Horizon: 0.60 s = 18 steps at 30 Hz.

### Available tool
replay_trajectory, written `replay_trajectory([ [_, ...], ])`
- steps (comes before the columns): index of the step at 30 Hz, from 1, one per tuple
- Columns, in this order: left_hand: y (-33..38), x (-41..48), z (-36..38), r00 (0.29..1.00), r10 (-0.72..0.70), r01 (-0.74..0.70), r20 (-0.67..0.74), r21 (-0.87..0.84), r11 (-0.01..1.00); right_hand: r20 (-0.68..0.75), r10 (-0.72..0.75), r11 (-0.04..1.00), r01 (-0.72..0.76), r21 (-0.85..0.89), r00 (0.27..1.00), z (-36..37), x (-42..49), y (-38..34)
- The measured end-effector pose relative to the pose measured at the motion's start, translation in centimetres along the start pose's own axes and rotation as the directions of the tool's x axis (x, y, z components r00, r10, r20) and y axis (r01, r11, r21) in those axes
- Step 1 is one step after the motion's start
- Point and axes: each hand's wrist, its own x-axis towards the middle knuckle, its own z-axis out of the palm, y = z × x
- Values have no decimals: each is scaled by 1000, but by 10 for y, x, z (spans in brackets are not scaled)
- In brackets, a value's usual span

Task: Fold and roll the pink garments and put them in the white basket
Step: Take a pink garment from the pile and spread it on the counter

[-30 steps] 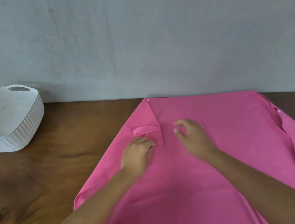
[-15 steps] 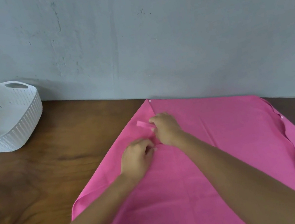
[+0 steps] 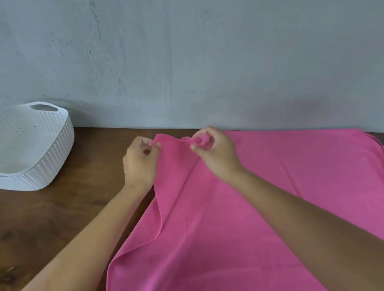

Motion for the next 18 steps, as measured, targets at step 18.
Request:
replay_trajectory([
  [18,-40,71,-27,977,68,27,-202,433,901,224,6,791,132,-597,975,-33,-71,56],
])
